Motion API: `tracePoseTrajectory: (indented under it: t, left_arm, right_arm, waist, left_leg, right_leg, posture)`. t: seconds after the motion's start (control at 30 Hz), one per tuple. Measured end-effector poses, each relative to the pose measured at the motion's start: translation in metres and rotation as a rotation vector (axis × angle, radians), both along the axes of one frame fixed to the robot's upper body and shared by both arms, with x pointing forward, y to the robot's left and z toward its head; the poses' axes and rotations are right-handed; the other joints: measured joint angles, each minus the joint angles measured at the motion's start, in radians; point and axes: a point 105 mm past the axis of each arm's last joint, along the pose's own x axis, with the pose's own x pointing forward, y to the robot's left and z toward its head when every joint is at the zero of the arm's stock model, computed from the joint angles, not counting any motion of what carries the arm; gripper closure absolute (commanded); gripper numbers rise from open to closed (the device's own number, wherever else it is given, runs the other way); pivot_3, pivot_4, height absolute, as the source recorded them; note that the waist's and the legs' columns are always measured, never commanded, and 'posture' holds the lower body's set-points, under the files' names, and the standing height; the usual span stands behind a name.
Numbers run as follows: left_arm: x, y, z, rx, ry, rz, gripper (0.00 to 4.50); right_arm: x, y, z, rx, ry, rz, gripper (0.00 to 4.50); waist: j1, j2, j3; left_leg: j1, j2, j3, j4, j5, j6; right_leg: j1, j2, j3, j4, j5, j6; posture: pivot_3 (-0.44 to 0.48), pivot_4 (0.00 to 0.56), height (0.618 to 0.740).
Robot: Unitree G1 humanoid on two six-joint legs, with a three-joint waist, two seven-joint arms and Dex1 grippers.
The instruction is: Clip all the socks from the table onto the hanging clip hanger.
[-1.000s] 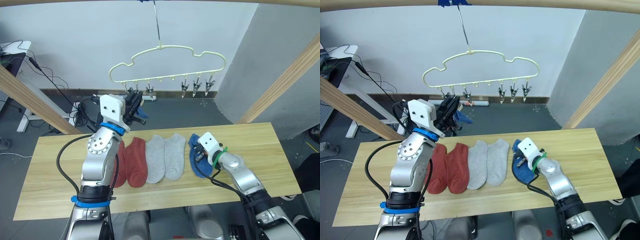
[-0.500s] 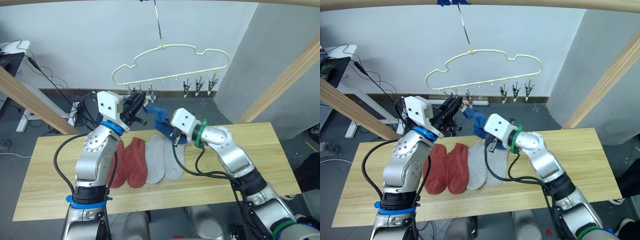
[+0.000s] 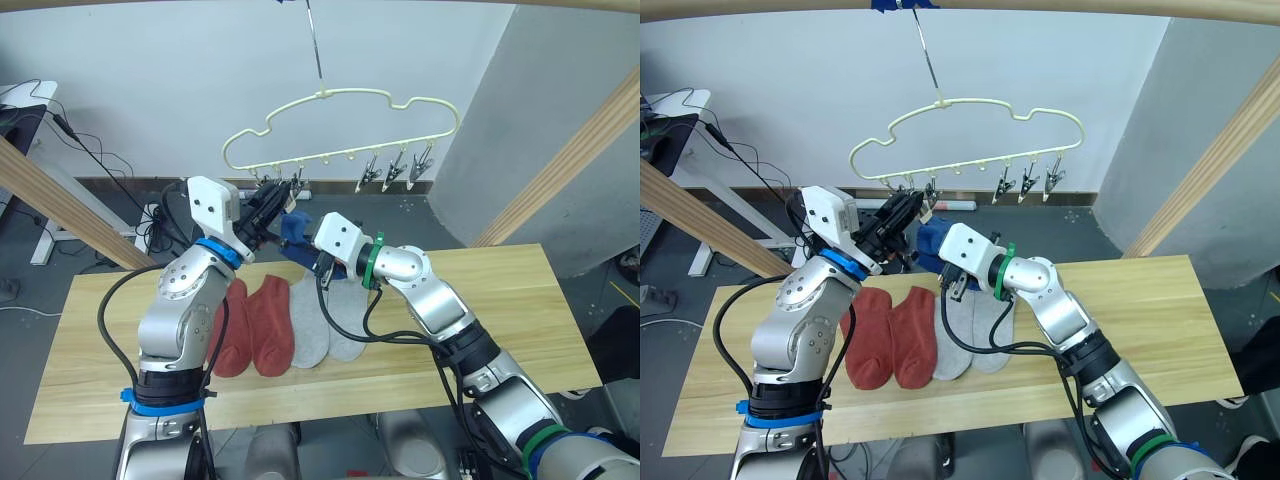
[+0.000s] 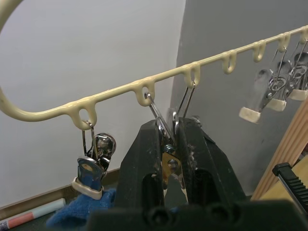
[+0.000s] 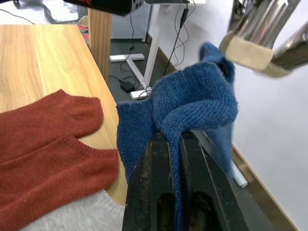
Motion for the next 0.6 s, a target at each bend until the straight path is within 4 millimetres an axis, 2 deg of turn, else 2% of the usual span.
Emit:
tracePoseTrajectory:
  t: [0.3, 0.6]
  left_arm:
    - [0.001, 0.002, 0.002, -0.006, 0.02, -0.013, 4.32]
    - [0.0, 0.001, 0.003, -0.006, 0.021, -0.015, 4.32]
  right_arm:
    - [-0.005, 0.009, 0.005, 0.063, -0.022, 0.009, 4.5]
    - [0.004, 0.008, 0.012, 0.109, -0.025, -0.031, 4.5]
  waist:
    - [0.0, 0.0, 0.0]
    - [-0.001, 0.0, 0.0]
  left_leg:
    - [0.0, 0.0, 0.0, 0.0, 0.0, 0.0]
    - [0.0, 0.0, 0.0, 0.0, 0.0, 0.0]
  right_leg:
    - [0.0, 0.0, 0.0, 0.0, 0.0, 0.0]
    - [0.0, 0.0, 0.0, 0.0, 0.0, 0.0]
  posture:
    - [-0.231, 0.299, 0.74]
    - [-0.225, 0.298, 0.74]
